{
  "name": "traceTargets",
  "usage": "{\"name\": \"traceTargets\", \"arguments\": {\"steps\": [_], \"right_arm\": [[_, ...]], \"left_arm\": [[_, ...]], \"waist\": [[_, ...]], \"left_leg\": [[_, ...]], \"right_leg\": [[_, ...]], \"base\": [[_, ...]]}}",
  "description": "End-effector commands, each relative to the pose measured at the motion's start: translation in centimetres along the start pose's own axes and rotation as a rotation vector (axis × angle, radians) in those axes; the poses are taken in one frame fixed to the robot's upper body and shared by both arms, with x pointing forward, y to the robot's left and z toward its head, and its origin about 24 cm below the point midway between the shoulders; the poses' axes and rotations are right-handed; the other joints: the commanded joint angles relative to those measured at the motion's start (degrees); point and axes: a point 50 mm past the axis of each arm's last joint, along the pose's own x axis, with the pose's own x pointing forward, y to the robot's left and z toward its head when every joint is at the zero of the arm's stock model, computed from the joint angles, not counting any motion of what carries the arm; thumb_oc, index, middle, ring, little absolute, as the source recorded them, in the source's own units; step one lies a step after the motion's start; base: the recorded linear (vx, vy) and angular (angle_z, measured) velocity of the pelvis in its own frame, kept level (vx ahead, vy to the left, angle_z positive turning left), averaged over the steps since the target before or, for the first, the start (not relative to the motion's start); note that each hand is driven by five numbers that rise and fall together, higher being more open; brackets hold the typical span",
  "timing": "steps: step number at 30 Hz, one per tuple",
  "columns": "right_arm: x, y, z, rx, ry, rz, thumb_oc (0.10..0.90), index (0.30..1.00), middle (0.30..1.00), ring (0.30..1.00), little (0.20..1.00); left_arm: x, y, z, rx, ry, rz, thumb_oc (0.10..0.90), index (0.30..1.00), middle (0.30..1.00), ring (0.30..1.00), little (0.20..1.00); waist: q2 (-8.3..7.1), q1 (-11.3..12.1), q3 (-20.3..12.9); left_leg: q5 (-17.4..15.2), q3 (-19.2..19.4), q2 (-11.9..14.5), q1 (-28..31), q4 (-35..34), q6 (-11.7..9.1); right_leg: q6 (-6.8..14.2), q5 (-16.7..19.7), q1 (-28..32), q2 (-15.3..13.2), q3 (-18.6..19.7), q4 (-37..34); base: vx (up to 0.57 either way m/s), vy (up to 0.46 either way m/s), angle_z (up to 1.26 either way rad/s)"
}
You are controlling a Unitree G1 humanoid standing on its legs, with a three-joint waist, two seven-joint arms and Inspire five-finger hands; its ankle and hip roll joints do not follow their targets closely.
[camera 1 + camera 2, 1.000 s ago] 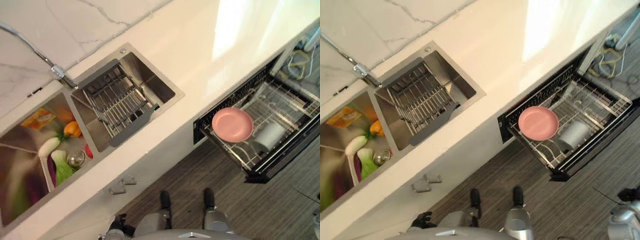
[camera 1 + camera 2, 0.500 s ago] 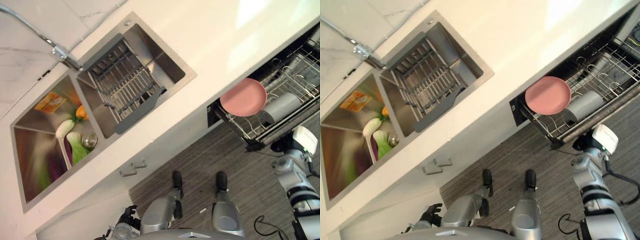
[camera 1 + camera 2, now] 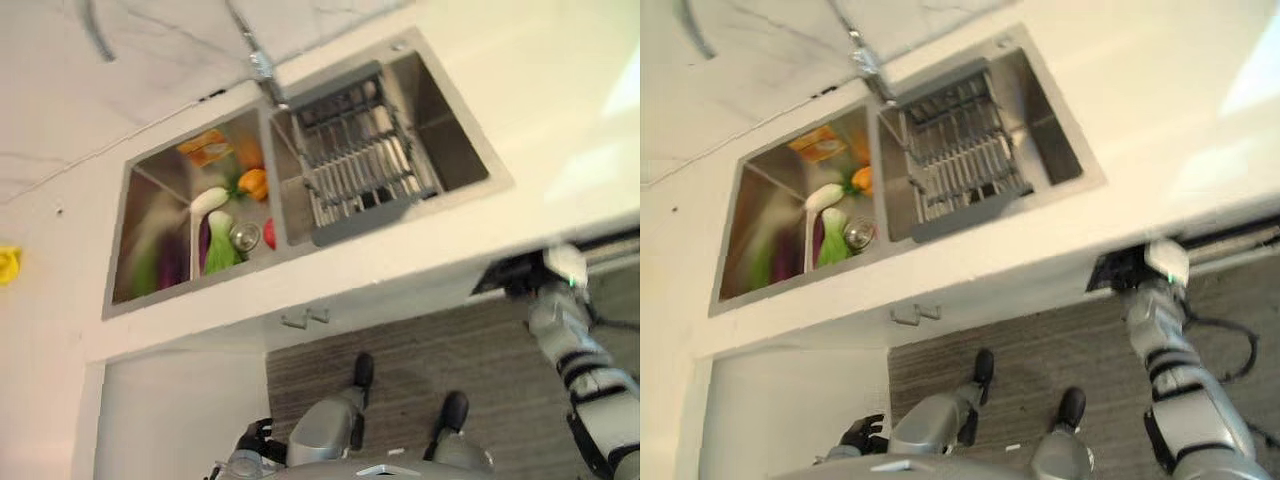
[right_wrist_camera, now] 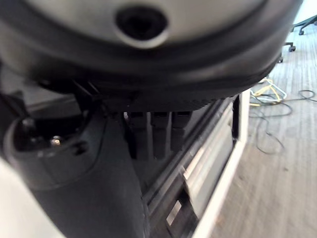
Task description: Place the dishes in the dishwasher.
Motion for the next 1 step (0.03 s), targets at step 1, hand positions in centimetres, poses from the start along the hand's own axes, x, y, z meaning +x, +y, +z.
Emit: {"name": "traceTargets", "arguments": {"steps": [1], "right_arm": [[-1.18,1.88,-2.84,-0.011,0.072,0.056,0.8,0.9,0.9,0.9,0.9]], "left_arm": [[0.51,2.46,-0.45,0.019,0.052,0.034,0.8,0.9,0.9,0.9,0.9]], "waist": [[-5.32,-0.47,-2.57]], "left_leg": [[-7.04,0.44,0.85,2.01,1.12,-2.08]], "right_leg": [[2.51,-4.78,1.24,-2.8,3.19,1.12]], "base": [[0.04,-0.012,0.12]]}}
